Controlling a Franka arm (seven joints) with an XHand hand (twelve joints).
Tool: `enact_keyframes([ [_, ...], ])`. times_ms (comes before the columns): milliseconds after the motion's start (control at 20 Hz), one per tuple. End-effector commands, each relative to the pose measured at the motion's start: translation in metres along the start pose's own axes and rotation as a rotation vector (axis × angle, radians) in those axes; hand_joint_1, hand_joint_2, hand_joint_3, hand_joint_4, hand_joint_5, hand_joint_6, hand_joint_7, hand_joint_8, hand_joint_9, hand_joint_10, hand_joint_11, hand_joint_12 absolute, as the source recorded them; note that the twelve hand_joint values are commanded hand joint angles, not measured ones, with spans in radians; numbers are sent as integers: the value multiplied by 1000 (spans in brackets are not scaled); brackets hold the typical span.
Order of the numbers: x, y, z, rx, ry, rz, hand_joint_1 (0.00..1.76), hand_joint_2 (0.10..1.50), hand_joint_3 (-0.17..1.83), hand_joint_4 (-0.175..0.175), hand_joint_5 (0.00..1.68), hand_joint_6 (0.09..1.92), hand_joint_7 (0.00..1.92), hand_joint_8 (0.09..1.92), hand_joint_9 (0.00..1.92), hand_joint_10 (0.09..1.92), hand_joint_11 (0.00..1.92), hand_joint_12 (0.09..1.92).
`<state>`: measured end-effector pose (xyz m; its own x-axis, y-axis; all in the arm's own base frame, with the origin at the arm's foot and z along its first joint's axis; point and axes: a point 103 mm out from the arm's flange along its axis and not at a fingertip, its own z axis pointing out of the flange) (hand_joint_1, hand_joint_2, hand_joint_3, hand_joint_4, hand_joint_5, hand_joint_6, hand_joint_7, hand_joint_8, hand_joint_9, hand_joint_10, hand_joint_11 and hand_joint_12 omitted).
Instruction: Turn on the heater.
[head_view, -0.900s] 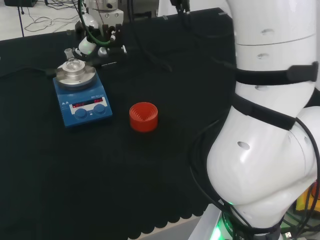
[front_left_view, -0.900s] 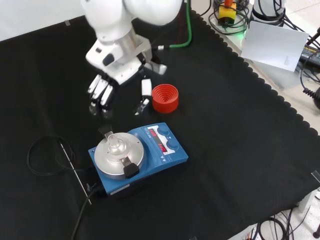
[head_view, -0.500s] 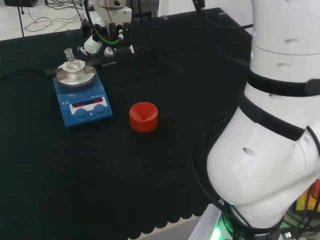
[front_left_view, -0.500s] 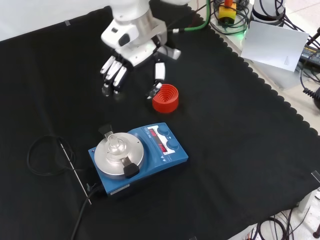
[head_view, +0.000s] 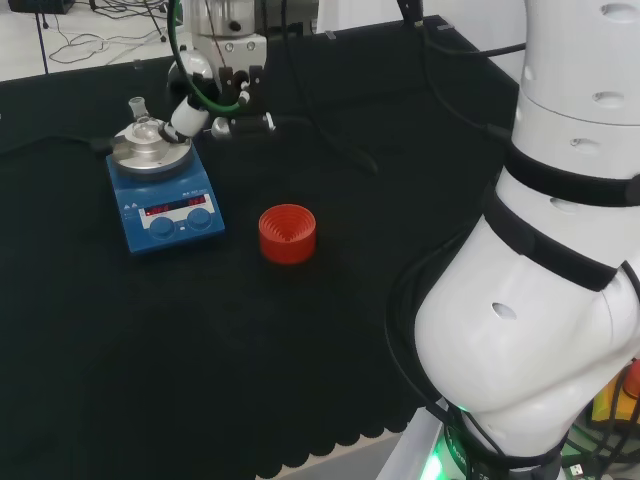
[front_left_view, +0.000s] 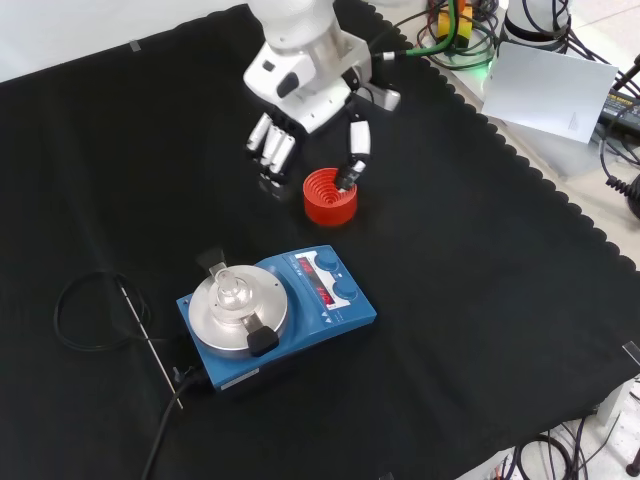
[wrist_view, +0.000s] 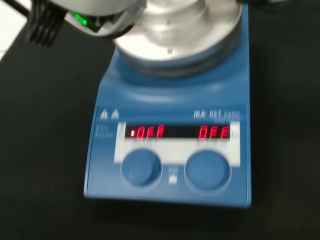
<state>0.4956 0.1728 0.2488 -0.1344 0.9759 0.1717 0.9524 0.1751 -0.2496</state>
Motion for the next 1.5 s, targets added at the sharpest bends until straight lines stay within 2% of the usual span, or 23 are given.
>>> enact_keyframes([
  [50,13,-19,35,99,-9,4,836,637,628,-46,395,535,802,774,954,620,496,1300],
  [300,22,-30,55,151,-9,3,841,639,633,-53,398,491,1012,833,1175,660,640,1263],
  [500,27,-36,68,190,-3,1,877,651,628,-78,400,456,1183,959,1404,744,958,1076],
  [600,28,-37,72,206,12,4,899,663,616,-90,420,458,1301,1088,1513,889,1152,976],
  [650,30,-37,73,218,6,5,913,672,609,-96,436,469,1367,1186,1552,1028,1251,960],
  [750,32,-36,76,248,1,6,959,701,602,-106,475,515,1446,1342,1598,1303,1389,976],
  [850,34,-35,79,282,-14,3,1037,730,614,-109,495,580,1487,1453,1611,1471,1464,1032],
  [950,38,-34,81,301,-27,-2,1114,755,651,-109,492,666,1510,1520,1614,1560,1475,1069],
  [1200,45,-29,89,379,-51,-14,1351,766,831,-92,410,826,1509,1630,1598,1645,1191,1269],
  [1500,51,-25,101,421,-64,-26,1405,730,946,-75,285,862,1532,1641,1595,1664,1130,1351],
])
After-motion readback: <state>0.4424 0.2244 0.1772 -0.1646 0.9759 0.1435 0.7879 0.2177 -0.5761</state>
